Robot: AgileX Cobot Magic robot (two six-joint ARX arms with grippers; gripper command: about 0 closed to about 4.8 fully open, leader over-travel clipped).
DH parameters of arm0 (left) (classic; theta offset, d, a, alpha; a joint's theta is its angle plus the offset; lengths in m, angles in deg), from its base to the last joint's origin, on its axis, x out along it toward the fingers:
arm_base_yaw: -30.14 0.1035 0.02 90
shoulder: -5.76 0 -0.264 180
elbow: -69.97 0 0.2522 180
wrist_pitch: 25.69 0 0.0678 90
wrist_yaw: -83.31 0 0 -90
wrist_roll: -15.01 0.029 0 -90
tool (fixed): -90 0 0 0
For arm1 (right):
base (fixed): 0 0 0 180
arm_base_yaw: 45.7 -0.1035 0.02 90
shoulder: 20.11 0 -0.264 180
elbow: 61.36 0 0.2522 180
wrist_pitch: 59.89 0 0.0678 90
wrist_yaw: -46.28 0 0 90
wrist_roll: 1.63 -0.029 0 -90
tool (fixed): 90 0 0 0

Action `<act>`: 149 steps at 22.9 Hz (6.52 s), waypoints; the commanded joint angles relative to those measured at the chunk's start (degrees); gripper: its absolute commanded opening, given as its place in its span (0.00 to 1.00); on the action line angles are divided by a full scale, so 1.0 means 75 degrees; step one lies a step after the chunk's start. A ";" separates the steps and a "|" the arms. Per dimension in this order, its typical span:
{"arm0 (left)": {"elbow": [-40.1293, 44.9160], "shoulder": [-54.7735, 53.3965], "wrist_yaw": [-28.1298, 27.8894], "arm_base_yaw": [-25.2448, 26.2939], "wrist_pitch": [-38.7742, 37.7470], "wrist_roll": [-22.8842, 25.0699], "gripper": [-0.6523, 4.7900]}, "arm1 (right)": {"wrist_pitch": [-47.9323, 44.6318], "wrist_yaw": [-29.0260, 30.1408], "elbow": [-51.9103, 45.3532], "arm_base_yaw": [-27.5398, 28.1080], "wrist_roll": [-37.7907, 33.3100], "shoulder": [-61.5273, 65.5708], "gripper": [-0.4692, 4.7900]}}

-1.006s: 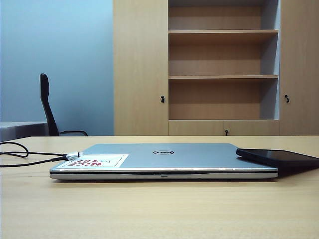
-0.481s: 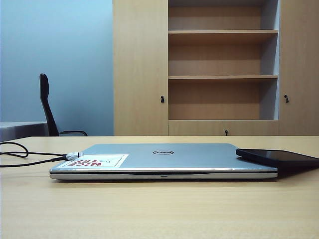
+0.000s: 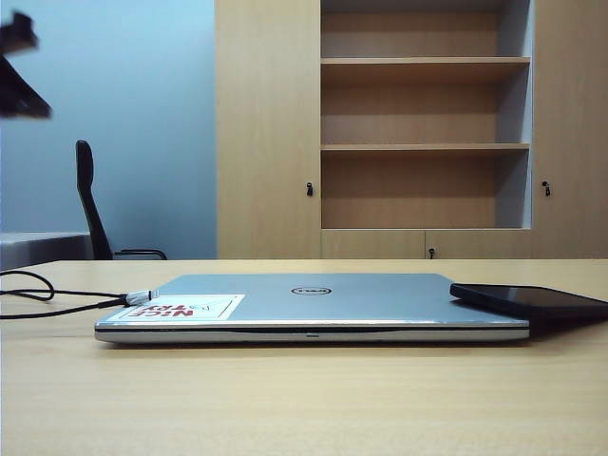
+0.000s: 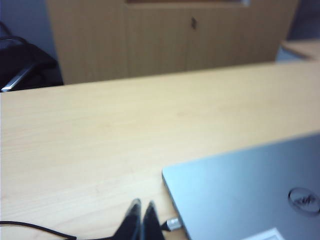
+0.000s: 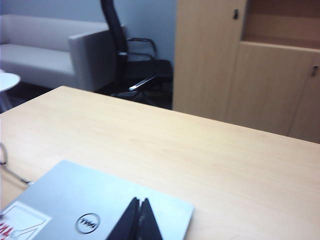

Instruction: Pick up the charging cable and the phone, plug the charging cable into the charging port on the phone, and finally place them back on the table.

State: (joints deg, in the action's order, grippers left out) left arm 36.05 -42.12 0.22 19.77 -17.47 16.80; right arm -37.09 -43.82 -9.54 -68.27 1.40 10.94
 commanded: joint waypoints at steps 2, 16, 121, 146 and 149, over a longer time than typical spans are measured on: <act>-0.0020 -0.0595 -0.0012 -0.0414 0.0041 0.1005 0.11 | -0.0079 -0.0606 0.0044 -0.1043 0.0064 -0.0032 0.08; -0.0017 -0.2489 -0.0012 -0.0460 -0.0574 0.2990 0.82 | 0.1492 -0.0711 0.0070 -0.2818 0.0064 -0.0041 0.08; -0.0137 -0.1737 -0.0009 -0.3756 -0.1428 -0.0125 0.11 | -0.0431 0.2576 -0.1717 0.2177 -0.6784 0.3535 0.74; -0.0137 -0.1740 -0.0009 -0.3756 -0.1367 -0.0125 0.11 | -0.2964 0.3008 -0.1714 0.2375 -0.7845 0.6318 0.89; -0.0137 -0.1740 -0.0009 -0.3756 -0.1361 -0.0125 0.11 | -0.3410 0.3092 -0.1714 0.2375 -0.7895 0.6793 0.89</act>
State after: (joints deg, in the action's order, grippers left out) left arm 35.28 -55.30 -0.04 -8.36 -28.53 15.77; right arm -63.87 -20.06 -22.13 -50.44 -57.59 60.71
